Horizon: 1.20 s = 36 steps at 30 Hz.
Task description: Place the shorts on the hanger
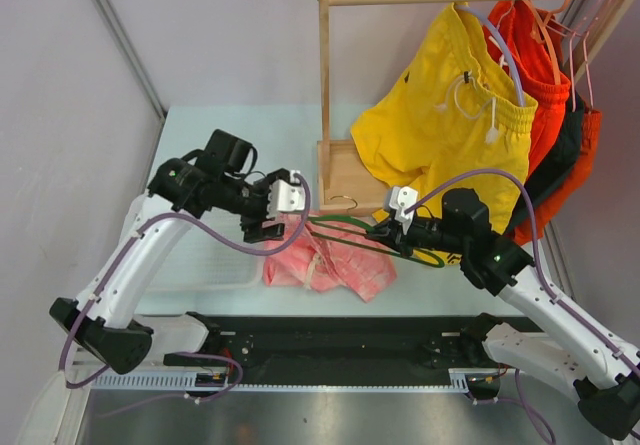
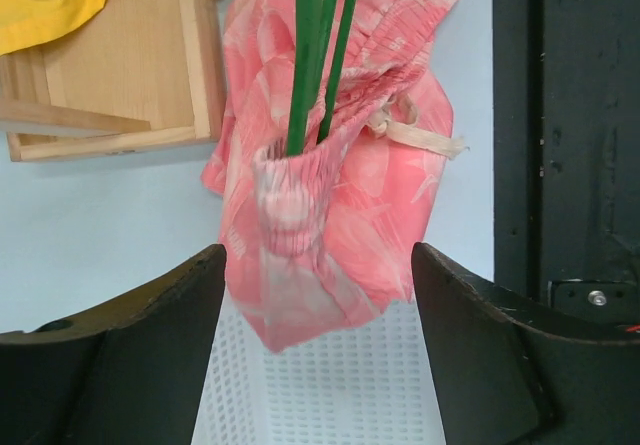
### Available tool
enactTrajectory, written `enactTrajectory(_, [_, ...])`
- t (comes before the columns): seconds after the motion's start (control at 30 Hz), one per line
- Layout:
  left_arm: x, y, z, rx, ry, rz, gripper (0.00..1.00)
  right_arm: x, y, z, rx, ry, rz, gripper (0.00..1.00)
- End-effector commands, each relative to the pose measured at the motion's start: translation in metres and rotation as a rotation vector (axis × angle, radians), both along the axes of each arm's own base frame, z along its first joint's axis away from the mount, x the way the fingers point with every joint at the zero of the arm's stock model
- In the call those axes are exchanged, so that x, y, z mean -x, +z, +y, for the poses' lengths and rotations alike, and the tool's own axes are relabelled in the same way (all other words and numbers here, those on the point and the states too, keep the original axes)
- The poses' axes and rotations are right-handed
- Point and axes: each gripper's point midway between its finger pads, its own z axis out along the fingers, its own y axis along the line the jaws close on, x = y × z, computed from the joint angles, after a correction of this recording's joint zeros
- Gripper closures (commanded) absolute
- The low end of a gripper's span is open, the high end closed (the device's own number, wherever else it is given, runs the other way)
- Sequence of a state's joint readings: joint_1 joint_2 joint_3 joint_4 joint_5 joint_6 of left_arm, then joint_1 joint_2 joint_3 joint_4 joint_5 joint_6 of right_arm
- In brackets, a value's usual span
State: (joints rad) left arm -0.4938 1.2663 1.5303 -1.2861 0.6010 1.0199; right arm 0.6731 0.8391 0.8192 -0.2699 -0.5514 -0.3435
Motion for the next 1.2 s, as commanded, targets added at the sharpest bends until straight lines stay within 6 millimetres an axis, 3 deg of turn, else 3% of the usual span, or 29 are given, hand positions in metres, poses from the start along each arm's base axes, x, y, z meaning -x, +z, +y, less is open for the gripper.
enactTrajectory(0.0, [-0.022,-0.016,-0.021,-0.001,0.006,-0.096,0.22,0.001,0.039,0.007,-0.109,0.036,-0.101,1.00])
enactTrajectory(0.2, [-0.024,-0.029,-0.043,0.005,-0.015,-0.127,0.39,0.005,0.042,0.011,-0.112,0.060,-0.123,1.00])
enactTrajectory(0.27, [-0.021,-0.032,-0.046,0.010,-0.021,-0.105,0.62,0.004,0.043,0.011,-0.113,0.058,-0.132,1.00])
enactTrajectory(0.3, [-0.018,-0.033,-0.045,0.006,-0.022,-0.087,0.81,0.003,0.044,0.011,-0.113,0.051,-0.137,1.00])
enactTrajectory(0.37, [-0.015,-0.033,-0.045,0.014,-0.012,-0.061,0.98,0.000,0.045,0.011,-0.114,0.034,-0.133,1.00])
enactTrajectory(0.4, [-0.013,-0.034,-0.045,0.025,-0.001,-0.035,1.00,-0.003,0.045,0.009,-0.111,0.010,-0.135,1.00])
enactTrajectory(0.47, [-0.021,-0.032,-0.041,0.044,0.053,-0.007,1.00,-0.007,0.042,0.004,-0.101,-0.031,-0.118,0.82])
enactTrajectory(0.5, [-0.023,-0.031,-0.041,0.062,0.093,0.031,1.00,-0.013,0.041,-0.001,-0.091,-0.080,-0.117,0.70])
enactTrajectory(0.53, [-0.032,-0.030,-0.035,0.069,0.140,0.050,1.00,-0.012,0.039,-0.008,-0.079,-0.111,-0.107,0.51])
enactTrajectory(0.63, [-0.053,-0.030,-0.028,0.091,0.263,0.115,1.00,-0.017,0.029,-0.031,-0.039,-0.233,-0.067,0.34])
enactTrajectory(0.7, [-0.061,-0.032,-0.022,0.090,0.308,0.123,1.00,-0.011,0.031,-0.046,-0.038,-0.270,-0.068,0.30])
enactTrajectory(0.87, [-0.071,-0.054,-0.014,0.038,0.398,0.160,1.00,0.017,-0.003,-0.061,0.093,-0.198,-0.010,0.31])
enactTrajectory(1.0, [-0.076,-0.058,-0.016,0.051,0.442,0.207,1.00,0.035,-0.043,-0.041,0.213,-0.036,0.036,0.32])
enactTrajectory(1.17, [-0.084,-0.062,-0.022,0.074,0.498,0.261,1.00,0.019,-0.068,-0.011,0.263,-0.093,0.033,0.30])
